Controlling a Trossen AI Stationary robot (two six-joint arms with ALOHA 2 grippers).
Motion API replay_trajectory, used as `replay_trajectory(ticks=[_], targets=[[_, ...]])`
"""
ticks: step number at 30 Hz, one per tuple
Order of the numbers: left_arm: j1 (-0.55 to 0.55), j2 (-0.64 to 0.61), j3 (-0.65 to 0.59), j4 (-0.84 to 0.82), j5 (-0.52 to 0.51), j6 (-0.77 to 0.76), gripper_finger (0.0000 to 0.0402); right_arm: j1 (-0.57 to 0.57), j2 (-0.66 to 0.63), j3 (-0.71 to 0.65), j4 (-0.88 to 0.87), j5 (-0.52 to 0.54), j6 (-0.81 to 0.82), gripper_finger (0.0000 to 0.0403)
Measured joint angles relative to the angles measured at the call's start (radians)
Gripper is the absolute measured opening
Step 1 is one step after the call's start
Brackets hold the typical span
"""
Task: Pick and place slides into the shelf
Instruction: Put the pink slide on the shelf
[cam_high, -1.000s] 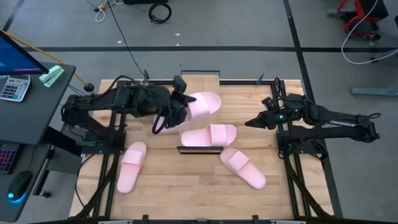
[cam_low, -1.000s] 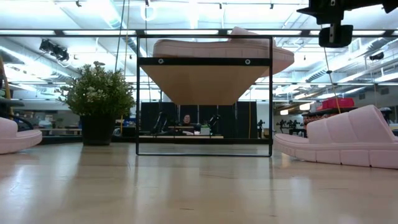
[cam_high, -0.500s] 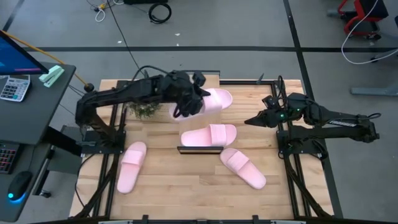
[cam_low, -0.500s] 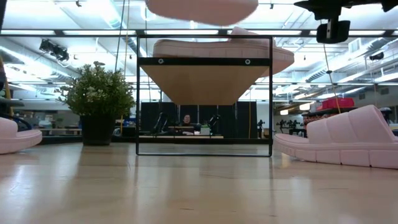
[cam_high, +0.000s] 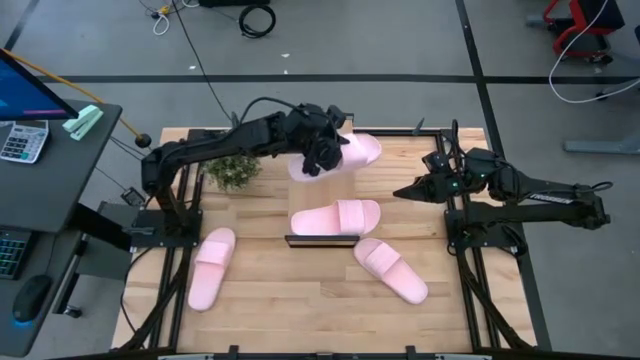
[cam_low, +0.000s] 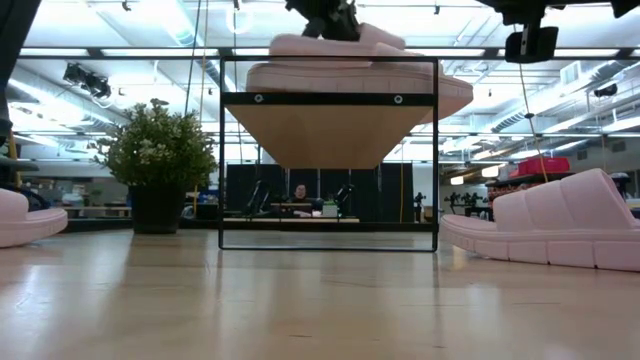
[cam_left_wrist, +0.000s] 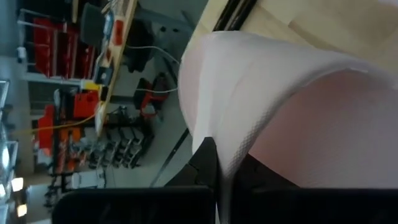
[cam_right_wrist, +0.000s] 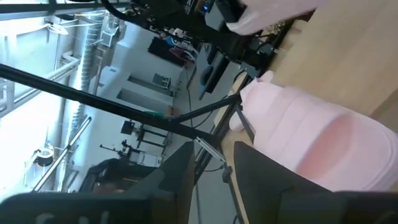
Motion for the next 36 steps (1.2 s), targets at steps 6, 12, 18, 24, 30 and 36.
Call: replay_trajectory(ticks=[6,12,18,24,30,36], targets=[[-0.031,0.033,0.000,0.003,0.006,-0.015,0.0011,-0.001,-0.010,0.000,-0.003,0.043,0.007,0.0120],[-0.065,0.032,0.000,0.082,-0.028,-0.026,0.0010,-0.003,-0.028,0.000,-0.008,0.042,0.007,0.0120],[-0.082,0.031,0.000,0.106,-0.109,-0.031,0.0010,-0.002,-0.034,0.000,-0.012,0.041,0.008,0.0120],[-0.082,0.011,0.000,0.258,-0.143,-0.127,0.0010,-0.003,-0.034,0.000,-0.014,0.041,0.008,0.0120],[-0.069,-0.017,0.000,0.334,-0.109,-0.214,0.0010,-0.007,-0.033,0.000,-0.038,0.042,0.008,0.0120],[-0.053,-0.057,0.001,0.422,0.000,-0.291,0.0010,-0.007,-0.034,0.000,-0.057,0.044,-0.002,0.0120]])
